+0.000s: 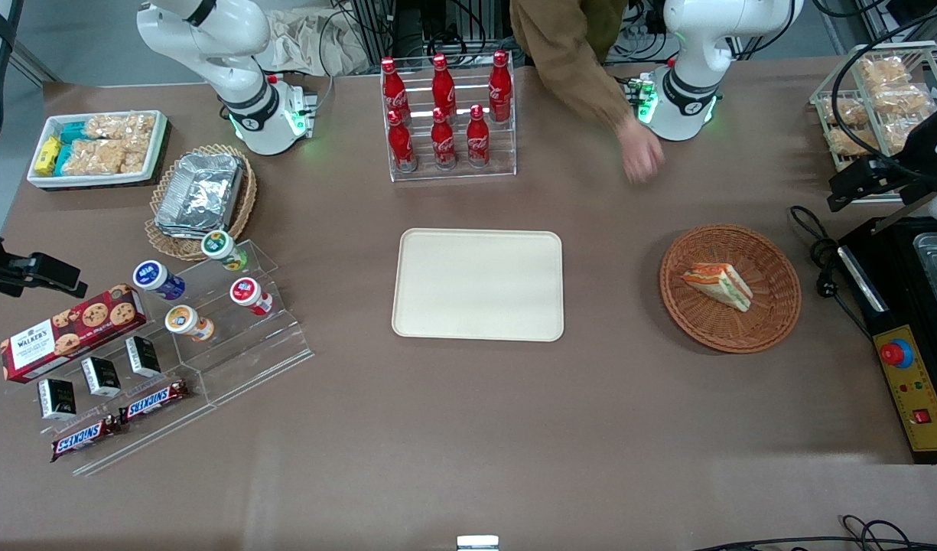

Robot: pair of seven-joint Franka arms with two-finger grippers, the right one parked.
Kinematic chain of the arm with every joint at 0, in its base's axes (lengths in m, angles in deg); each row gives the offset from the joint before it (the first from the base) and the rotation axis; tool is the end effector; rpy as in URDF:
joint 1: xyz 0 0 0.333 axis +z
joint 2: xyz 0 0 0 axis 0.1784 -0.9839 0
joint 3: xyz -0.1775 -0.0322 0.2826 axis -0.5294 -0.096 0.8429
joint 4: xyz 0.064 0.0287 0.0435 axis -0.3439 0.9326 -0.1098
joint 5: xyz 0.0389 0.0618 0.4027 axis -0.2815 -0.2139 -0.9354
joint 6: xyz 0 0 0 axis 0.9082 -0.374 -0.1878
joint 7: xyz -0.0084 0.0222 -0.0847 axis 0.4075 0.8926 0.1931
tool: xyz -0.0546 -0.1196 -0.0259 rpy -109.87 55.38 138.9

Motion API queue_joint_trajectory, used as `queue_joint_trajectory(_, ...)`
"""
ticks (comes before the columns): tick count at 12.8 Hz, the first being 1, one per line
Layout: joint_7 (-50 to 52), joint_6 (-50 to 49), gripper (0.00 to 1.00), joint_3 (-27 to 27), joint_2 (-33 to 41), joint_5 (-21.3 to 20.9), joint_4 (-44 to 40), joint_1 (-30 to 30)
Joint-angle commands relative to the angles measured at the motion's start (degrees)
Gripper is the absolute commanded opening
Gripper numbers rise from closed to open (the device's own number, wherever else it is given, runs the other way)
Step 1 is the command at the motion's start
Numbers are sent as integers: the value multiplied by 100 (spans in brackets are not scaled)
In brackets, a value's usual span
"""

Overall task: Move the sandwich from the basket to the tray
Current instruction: 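Move the left gripper toward the wicker basket holding the sandwich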

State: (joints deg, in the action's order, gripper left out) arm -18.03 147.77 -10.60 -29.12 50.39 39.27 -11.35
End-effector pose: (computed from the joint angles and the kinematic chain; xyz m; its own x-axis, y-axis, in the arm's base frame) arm 0.5456 0.0008 0.6368 0.9975 0.0700 -0.0132 0.0701 -0.9975 0.0042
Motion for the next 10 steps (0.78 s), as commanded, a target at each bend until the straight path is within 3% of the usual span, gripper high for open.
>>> queue_joint_trajectory(1, 81, -143, 100, -11, -88, 92, -199, 37)
queue_joint_trajectory(3, 491, -134, 100, -20, -88, 92, -191, 28)
queue_joint_trajectory(6, 2527, -117, 100, -11, -132, 496, 71, 28)
queue_joint_trajectory(7, 3273, -108, 100, -11, -80, 479, 343, 28)
queue_joint_trajectory(10, 3920, 663, 100, -29, 131, 163, 1361, 28)
